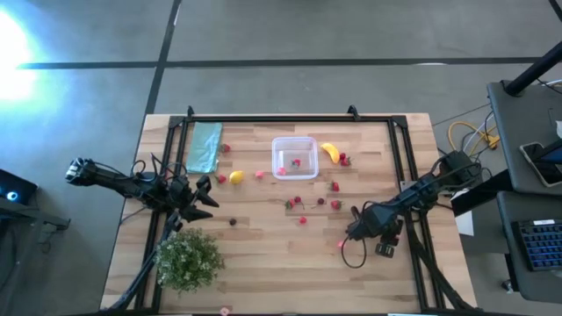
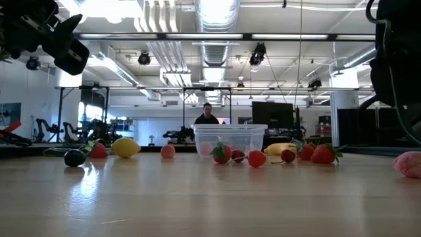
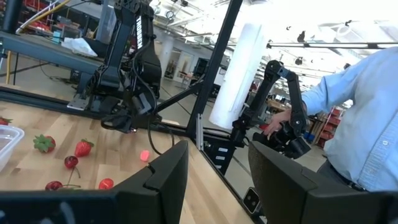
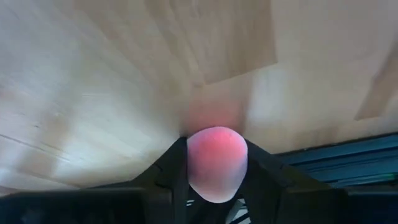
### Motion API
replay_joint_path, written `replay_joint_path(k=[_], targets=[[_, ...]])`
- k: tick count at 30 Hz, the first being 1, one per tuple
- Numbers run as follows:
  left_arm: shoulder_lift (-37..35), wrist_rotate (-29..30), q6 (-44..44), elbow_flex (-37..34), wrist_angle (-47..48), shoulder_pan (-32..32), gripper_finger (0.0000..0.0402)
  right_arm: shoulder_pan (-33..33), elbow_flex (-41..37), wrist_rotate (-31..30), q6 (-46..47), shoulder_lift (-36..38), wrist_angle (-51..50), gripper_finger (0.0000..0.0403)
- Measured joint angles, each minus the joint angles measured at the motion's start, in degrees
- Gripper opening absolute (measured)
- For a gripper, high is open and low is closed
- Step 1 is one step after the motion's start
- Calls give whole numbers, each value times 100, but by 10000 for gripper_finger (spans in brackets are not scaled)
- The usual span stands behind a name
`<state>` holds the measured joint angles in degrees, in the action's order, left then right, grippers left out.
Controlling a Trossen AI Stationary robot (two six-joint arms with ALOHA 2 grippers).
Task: Pick and placing Produce into tupperware
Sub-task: Put the pink peach into the transparent bin
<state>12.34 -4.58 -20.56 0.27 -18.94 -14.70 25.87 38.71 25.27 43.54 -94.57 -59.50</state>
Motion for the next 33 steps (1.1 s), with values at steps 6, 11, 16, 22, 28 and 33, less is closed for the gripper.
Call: replay_joint_path(k=[6, 11, 16, 22, 28, 33], targets=[[-2, -2, 1, 0, 0, 0, 155, 0, 784, -237, 10, 222, -173, 114], [-2, -4, 0, 0, 0, 1, 155, -331, 2067, -1656, 173, 577, -134, 111], [0, -7, 1, 0, 1, 0, 155, -1443, 2990, -2794, -65, 715, 608, 115], [9, -26, 1, 0, -2, 0, 155, -3172, 3619, -2768, -956, 76, 1823, 119], [-2, -24, 1, 0, -3, 0, 155, -4232, 4521, -2775, -1767, -975, 1490, 122], [0, -24, 1, 0, 0, 2, 155, -4378, 5312, -2847, -2270, -1758, 635, 159]])
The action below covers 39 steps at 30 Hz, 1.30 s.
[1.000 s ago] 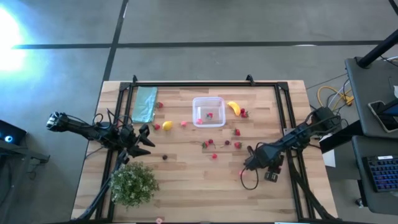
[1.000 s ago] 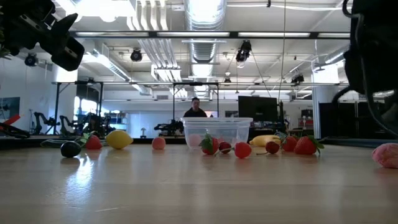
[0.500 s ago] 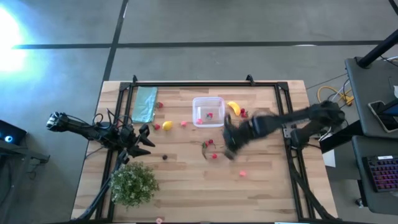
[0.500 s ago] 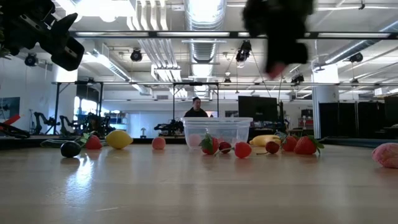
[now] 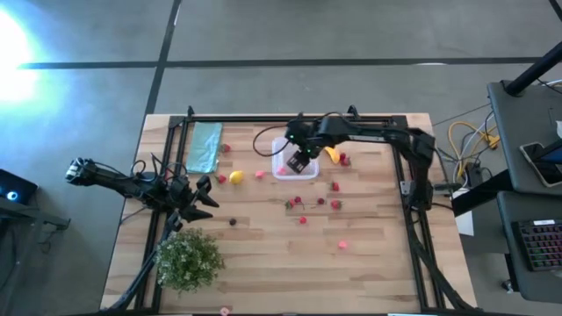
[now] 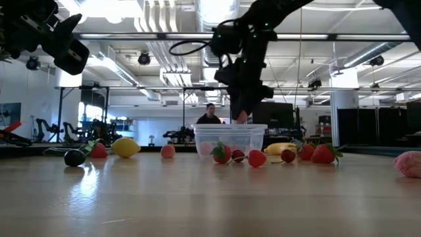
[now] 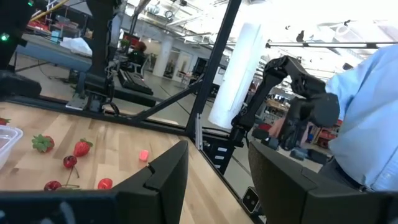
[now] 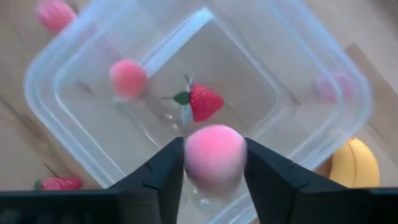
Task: Pick and placing Produce into tupperware
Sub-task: Put the pink peach into the transparent bin, then put the red strawberry into the transparent bin
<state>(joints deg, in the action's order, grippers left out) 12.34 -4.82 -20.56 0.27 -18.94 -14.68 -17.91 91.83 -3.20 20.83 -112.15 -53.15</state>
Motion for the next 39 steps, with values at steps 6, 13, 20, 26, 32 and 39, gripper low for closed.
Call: replay_joint_path(k=[6, 13, 20, 26, 32, 39], targets=[[0, 4, -1, 0, 0, -2, 155, 140, 605, -503, -235, -383, -560, 228], [2, 24, -1, 0, -3, -2, 155, -96, 726, -896, -613, 228, -1918, 262], [0, 22, 0, 0, 2, -2, 155, -1289, -378, -149, -937, 993, -2193, 253], [0, 20, -2, 0, 1, -2, 155, -1625, -1524, -172, -1819, 1301, -1585, 247], [2, 17, 0, 0, 0, -2, 155, -1530, -2348, -684, -2435, 1385, -1233, 246], [0, 15, 0, 0, 0, -2, 155, -1448, -2789, -383, -2539, 1426, -556, 254]])
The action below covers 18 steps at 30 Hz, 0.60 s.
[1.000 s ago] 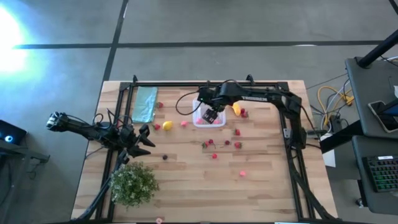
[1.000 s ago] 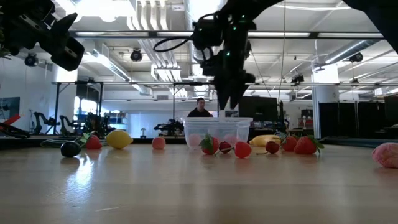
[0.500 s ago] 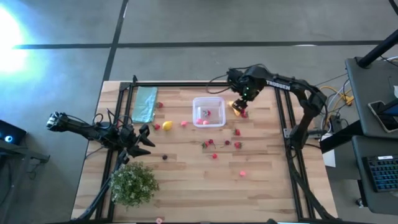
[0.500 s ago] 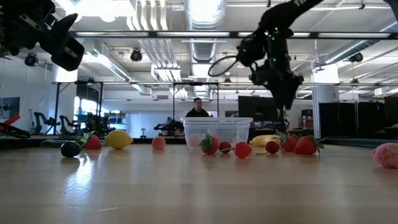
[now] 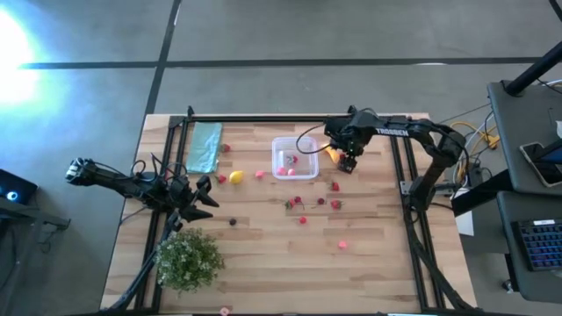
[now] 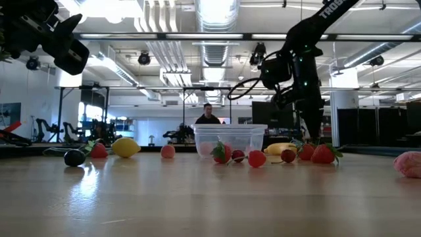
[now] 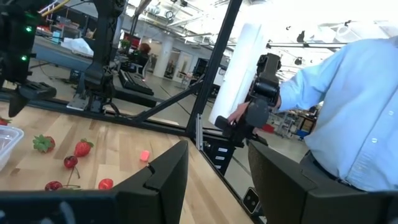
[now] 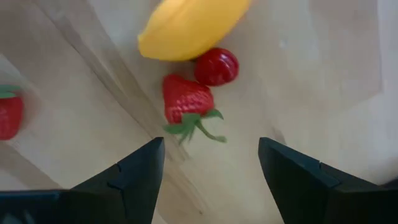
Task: Pick and placing Produce into tupperware
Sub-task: Put the red strawberry into the transparent bin
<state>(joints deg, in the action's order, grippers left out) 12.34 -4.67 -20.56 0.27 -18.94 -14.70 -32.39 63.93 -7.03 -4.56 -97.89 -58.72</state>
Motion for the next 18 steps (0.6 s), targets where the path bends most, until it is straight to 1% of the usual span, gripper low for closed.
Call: replay_joint_path(k=[5, 10, 12, 18], targets=[[0, -19, 0, 0, 0, 0, 155, 112, -119, 11, 26, 0, 172, 268], [0, -17, 0, 0, 2, 0, 155, 144, -303, 101, 106, -31, 665, 279], [0, -15, 0, 0, 0, 0, 155, 139, -373, 210, 145, -66, 830, 281], [0, -13, -1, 0, 2, 0, 155, 136, -561, 142, 163, -147, 901, 272]])
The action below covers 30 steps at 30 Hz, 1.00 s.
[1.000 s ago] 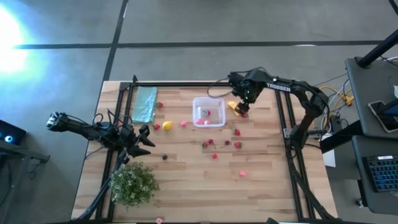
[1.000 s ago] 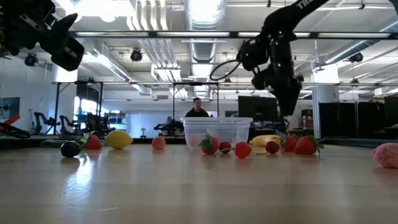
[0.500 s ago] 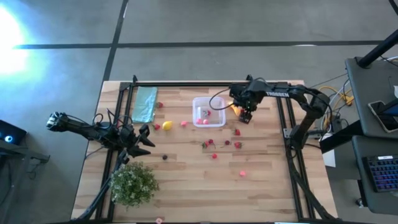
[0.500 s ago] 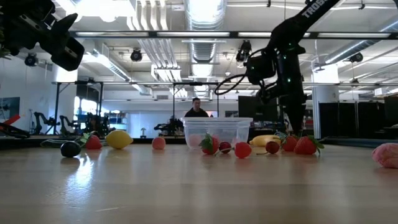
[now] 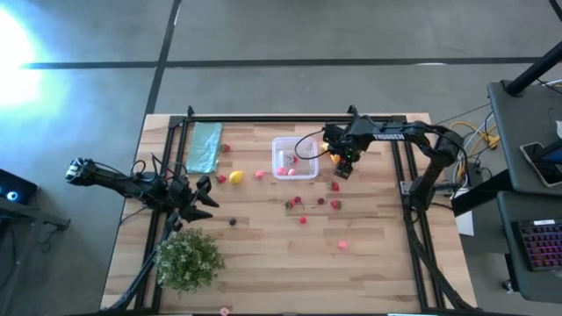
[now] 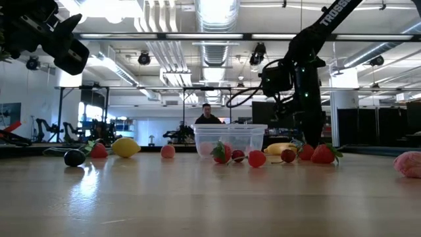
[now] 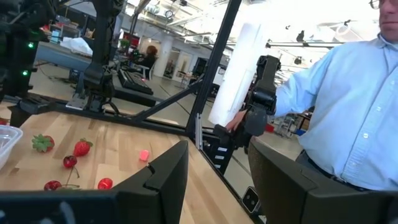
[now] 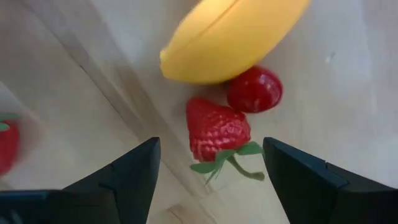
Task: Pick and placing Produce into tupperware
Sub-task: Put the red strawberry into the transparent bin
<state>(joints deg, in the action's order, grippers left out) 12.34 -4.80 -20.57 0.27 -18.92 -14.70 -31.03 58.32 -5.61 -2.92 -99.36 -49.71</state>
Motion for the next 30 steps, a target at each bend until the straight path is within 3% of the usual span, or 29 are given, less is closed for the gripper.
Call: replay_joint_path(k=[6, 25, 30], targets=[[0, 4, 0, 0, -2, 2, 155, 0, -77, -19, -6, -6, 436, 254], [0, 17, 1, 0, 0, 0, 155, -196, -225, -22, 73, -6, 353, 138], [-2, 13, -1, 0, -2, 0, 155, -201, -115, -34, 118, 14, 306, 127]])
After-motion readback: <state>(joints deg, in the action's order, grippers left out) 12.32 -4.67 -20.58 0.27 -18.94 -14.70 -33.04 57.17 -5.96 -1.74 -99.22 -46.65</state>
